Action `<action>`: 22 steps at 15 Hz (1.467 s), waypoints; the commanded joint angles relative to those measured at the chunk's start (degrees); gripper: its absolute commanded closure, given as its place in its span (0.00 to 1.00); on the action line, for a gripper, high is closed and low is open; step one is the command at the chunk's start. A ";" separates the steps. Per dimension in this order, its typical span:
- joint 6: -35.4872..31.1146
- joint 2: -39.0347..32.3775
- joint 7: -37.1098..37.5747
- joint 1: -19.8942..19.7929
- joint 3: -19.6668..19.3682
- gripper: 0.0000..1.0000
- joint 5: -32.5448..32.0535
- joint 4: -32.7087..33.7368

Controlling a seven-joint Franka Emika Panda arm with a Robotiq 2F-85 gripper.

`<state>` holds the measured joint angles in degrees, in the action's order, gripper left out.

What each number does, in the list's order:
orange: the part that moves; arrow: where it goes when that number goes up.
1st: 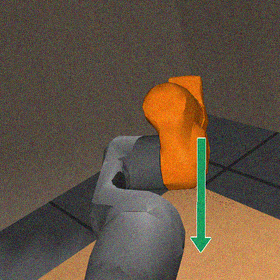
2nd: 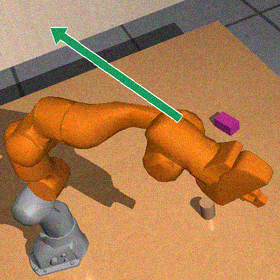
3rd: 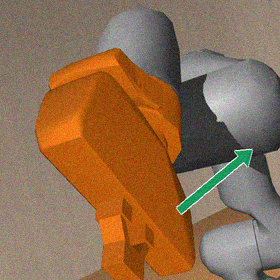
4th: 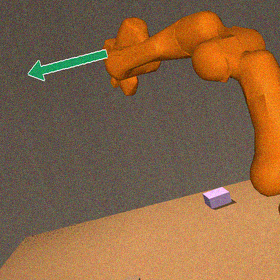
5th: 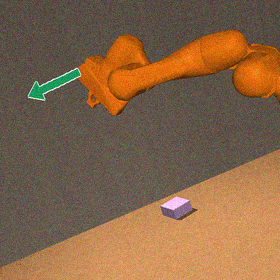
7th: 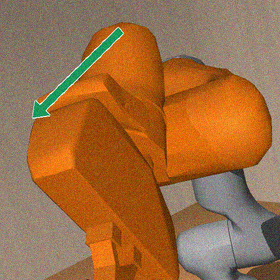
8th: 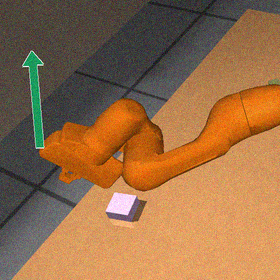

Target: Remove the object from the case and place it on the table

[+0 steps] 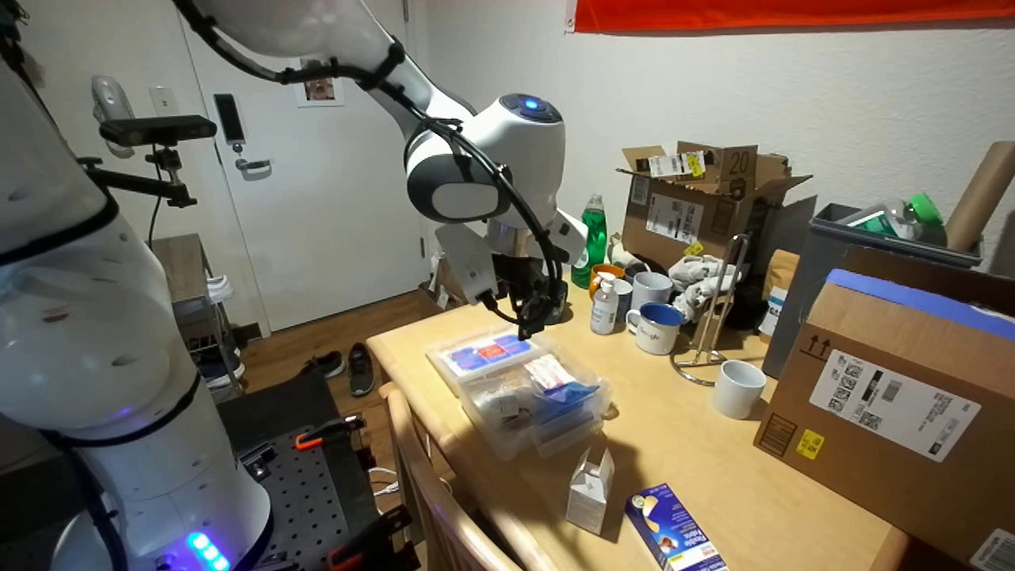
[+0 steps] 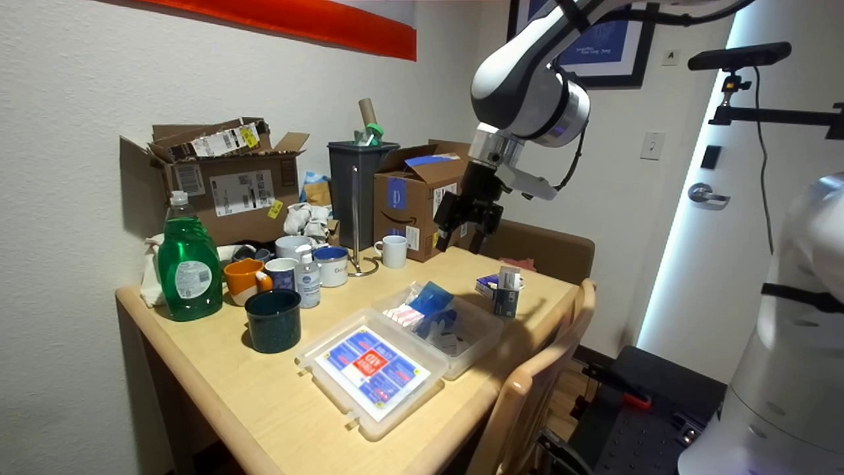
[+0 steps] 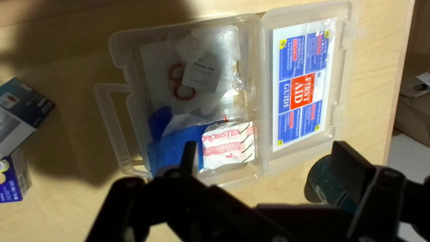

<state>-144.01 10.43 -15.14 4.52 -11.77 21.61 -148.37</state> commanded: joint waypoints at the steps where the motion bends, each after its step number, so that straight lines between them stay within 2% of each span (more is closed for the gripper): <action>1: -1.42 -0.83 -1.31 -1.69 1.94 0.00 0.59 0.07; 10: -1.96 -1.57 -1.58 -2.07 2.44 0.00 0.56 0.08; 13: -3.56 -4.42 0.26 -1.71 3.34 0.00 1.06 1.27; 16: -5.63 -7.15 -5.21 -0.56 4.10 0.00 7.52 2.55; 19: -9.40 -12.71 -9.93 -1.20 5.62 0.00 14.88 5.17; 22: -10.76 -18.82 -18.29 -1.18 5.38 0.00 25.21 8.81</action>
<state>-153.45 -2.02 -26.53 3.85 -6.63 38.97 -144.07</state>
